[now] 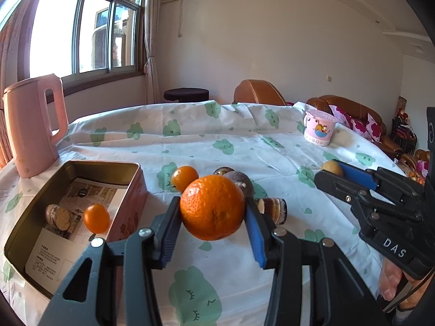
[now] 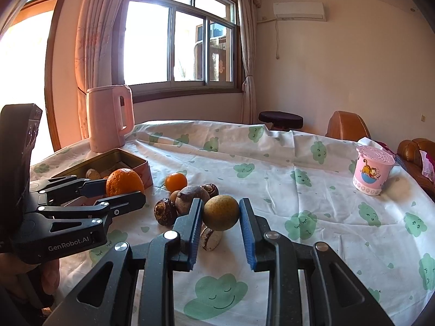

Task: Organize fruits
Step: 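Lift the kiwi with the right tool while the left tool lifts the orange, then carry the kiwi over the tin box with the right tool while the left tool carries the orange there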

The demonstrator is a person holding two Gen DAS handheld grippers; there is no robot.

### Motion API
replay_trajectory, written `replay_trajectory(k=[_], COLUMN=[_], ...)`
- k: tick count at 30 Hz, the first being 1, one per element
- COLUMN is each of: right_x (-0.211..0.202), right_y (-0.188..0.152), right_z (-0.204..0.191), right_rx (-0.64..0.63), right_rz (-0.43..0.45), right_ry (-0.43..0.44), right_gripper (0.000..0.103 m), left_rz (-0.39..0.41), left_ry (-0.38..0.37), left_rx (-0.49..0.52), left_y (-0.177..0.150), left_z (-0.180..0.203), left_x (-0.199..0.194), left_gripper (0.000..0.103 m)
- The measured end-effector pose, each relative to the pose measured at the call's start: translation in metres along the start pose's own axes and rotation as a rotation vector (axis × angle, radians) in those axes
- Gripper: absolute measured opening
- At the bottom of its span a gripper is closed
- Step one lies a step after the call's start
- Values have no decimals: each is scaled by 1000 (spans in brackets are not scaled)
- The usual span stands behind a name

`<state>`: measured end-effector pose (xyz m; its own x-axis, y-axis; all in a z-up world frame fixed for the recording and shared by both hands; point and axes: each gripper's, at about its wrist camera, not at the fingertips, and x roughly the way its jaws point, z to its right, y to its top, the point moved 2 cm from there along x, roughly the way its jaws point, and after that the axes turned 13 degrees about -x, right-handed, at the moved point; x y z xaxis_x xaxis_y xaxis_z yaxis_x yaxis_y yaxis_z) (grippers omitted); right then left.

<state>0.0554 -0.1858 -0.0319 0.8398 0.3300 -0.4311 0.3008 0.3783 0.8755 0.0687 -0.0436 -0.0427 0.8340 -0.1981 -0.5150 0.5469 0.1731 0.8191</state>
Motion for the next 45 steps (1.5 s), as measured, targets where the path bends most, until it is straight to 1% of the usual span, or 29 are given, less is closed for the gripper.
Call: replay_trajectory(k=[15, 26, 29, 32, 38, 45], right_x=[-9, -15, -17, -16, -11, -10], right_y=[1, 1, 2, 4, 15, 44], right_z=[-1, -1, -5, -11, -22, -39], right_rx=[-5, -9, -24, -55, -67, -110], right_rz=[45, 70, 75, 69, 61, 89], right_ry=[-23, -43, -51, -56, 3, 52], right_gripper=[29, 29, 29, 29, 29, 29], left_rz=[54, 115, 133, 129, 111, 112], left_ry=[0, 13, 15, 17, 38, 81], left_rx=[-15, -16, -20, -26, -48, -76], left_y=[1, 1, 1, 1, 2, 6], left_z=[-5, -5, -7, -10, -25, -51], left_x=[-10, -22, -27, -29, -32, -38], left_gripper=[47, 47, 47, 47, 47, 47])
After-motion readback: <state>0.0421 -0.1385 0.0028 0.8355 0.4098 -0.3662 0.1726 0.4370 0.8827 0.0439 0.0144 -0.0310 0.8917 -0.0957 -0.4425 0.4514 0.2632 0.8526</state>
